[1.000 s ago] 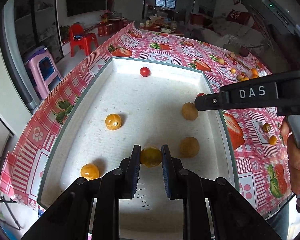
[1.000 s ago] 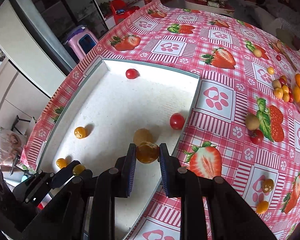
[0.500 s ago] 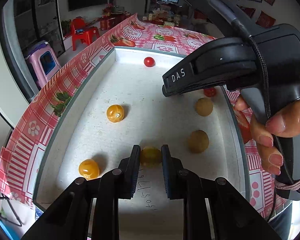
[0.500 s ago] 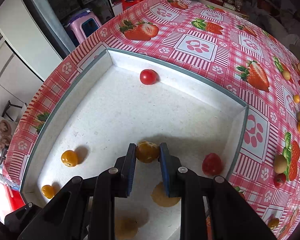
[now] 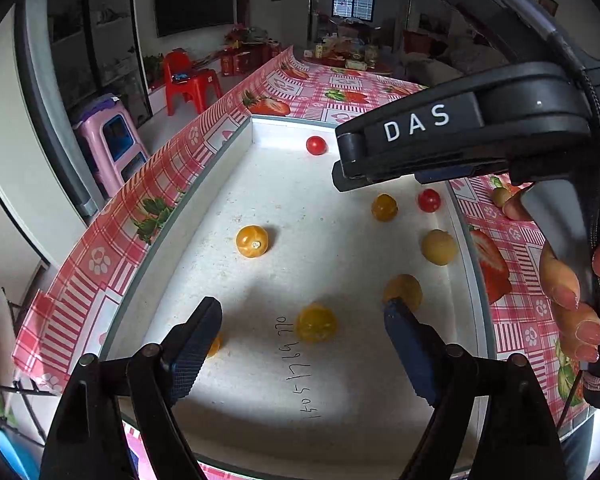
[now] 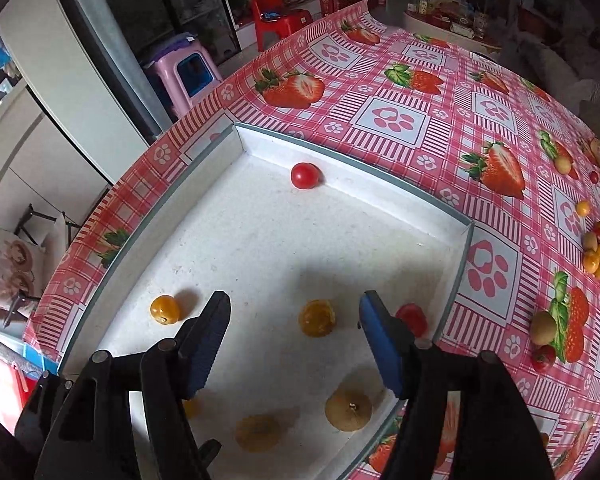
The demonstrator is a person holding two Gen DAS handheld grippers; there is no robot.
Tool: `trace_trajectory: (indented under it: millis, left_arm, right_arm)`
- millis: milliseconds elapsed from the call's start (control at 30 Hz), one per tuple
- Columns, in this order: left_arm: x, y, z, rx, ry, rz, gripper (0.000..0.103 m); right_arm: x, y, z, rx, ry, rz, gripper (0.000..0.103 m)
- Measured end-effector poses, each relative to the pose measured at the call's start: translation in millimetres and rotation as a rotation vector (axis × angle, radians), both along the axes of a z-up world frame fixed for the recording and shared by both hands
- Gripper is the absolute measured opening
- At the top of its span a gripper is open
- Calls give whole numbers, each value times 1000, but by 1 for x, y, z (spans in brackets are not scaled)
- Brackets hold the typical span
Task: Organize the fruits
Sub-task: 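Lower both yellow tomatoes into the white tray and open both grippers, then grasp a red cherry tomato with the left gripper while the right grasps a yellow one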
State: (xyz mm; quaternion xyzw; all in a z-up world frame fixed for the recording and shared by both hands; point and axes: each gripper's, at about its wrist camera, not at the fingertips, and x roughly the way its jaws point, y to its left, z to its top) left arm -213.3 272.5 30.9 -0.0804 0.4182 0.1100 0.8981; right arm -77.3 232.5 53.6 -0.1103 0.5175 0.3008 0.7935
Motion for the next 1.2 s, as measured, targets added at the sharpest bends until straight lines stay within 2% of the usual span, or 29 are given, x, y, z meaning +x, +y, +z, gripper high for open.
trace_trajectory:
  millis: [167, 300, 433, 533, 600, 767, 900, 1200]
  left_arm:
    - [-11, 2, 7, -22, -10, 30, 85]
    - [-20, 3, 11, -50, -11, 47, 85]
    - [-26, 0, 15, -43, -10, 59, 85]
    - [-27, -3, 18, -53, -15, 60, 85]
    - [-27, -6, 20, -56, -16, 55, 85]
    - [-26, -22, 25, -37, -14, 18, 85]
    - [-25, -32, 27, -50, -18, -8, 85]
    - [-7, -73, 35, -25, -6, -101, 85]
  right_arm:
    - [-9, -30, 15, 62, -1, -63, 83]
    - [-17, -60, 17, 76, 1, -124, 84]
    - [-20, -92, 14, 86, 17, -181, 85]
    - [-23, -113, 10, 93, 30, -214, 92]
    - [-26, -126, 8, 108, 33, -233, 103]
    - [-33, -162, 12, 155, 46, -298, 103]
    - [-43, -196, 11, 171, 64, -363, 103]
    - [-72, -281, -1, 136, 51, -503, 103]
